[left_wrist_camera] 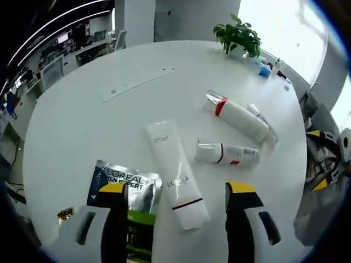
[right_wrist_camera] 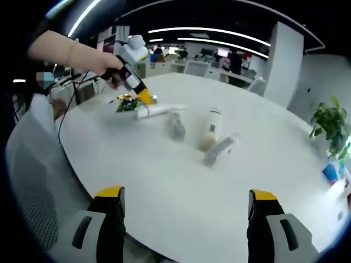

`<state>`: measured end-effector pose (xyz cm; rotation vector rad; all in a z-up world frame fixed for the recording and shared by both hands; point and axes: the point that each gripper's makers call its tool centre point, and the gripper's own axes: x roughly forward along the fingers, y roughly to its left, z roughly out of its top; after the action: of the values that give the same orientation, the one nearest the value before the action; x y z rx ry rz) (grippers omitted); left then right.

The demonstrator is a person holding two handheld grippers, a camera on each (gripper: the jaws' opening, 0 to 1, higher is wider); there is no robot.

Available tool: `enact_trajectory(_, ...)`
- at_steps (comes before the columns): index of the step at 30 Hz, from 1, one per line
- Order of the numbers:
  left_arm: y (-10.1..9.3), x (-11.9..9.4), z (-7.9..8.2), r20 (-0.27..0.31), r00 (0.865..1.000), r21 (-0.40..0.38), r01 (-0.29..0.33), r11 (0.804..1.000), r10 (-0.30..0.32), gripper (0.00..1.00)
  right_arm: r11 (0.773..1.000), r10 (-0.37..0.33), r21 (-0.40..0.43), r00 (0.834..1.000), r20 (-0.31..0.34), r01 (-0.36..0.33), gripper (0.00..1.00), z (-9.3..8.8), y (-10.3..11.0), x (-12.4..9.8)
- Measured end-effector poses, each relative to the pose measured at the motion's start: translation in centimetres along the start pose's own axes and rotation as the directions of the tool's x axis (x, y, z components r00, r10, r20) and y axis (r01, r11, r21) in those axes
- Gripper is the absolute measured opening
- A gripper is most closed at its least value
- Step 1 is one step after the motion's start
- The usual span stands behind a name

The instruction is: Arrange the skincare products in the storage area until every visible bottle or jar stands upright without overlapping.

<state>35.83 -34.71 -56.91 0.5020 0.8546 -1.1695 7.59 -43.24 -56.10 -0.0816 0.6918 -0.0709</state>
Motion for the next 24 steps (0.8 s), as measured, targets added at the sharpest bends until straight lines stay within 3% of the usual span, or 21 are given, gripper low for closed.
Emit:
enact_trajectory(8, 1.2, 2.0, 0.6, -0.075, 0.997, 0.005, -0.006, 1.0, 0.007, 0.53, 1.0, 0.001, -0.001, 1.0, -0.006, -0.001, 0.97, -0.2, 0.0, 0.1)
enact_trajectory(10, 1.7, 2.3, 0.7, -0.093, 0.995, 0.017, -0.037, 0.999, 0.038, 0.5, 1.0, 0.001, -0.001, 1.0, -0.008, -0.001, 0.97, -0.2, 0.0, 0.1)
enact_trajectory(20, 2.7, 4.5, 1.9, -0.114, 0.992, -0.038, -0.05, 0.998, 0.045, 0.44, 1.0, 0.01, -0.01, 1.0, -0.025, -0.01, 0.97, -0.4, 0.2, 0.1)
enact_trajectory(24, 3.0, 4.9, 2.1, -0.138, 0.989, -0.025, -0.062, 0.998, 0.058, 0.43, 1.0, 0.014, -0.008, 0.999, -0.035, -0.014, 0.96, -0.6, 0.3, 0.1)
